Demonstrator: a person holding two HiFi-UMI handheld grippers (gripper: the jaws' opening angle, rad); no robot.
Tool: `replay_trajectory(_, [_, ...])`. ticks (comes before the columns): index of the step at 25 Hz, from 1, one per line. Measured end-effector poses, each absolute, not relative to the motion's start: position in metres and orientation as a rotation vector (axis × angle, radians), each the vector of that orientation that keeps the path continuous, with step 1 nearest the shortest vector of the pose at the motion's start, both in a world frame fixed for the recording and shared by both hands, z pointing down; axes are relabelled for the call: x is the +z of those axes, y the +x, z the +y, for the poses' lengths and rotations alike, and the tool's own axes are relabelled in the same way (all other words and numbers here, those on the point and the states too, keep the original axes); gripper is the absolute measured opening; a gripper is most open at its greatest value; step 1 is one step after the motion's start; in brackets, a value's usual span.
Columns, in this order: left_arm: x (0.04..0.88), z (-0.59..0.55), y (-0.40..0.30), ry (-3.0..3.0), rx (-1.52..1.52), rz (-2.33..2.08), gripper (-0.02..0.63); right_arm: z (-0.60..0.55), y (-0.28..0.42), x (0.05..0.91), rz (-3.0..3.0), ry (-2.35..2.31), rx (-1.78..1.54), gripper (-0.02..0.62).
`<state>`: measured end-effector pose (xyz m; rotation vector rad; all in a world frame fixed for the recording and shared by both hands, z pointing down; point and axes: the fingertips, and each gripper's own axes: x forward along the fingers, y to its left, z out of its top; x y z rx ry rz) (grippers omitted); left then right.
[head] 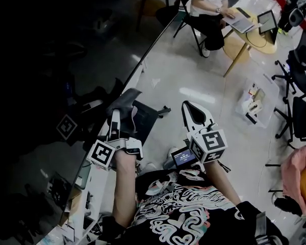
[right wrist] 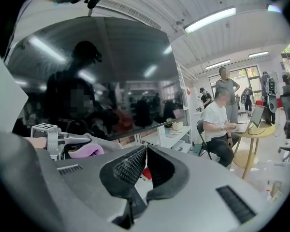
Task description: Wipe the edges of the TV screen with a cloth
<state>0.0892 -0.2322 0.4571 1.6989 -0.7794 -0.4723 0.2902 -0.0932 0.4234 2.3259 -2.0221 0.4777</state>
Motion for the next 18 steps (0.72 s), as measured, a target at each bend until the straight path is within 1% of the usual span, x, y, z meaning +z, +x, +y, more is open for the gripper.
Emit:
replay_trajectory(5, [0.451,-0.234,0.094,1.672,-0.52,-0.746,0.141,-0.094,0.292,0.425,-2.029,2.321,0.465,0.029])
replay_trajectory(18, [0.462,-0.247,0.088,1.695,-0.521,-0.738,0.143,-0.092,0.298,0.431,-2.023,2.33,0.435,0.03])
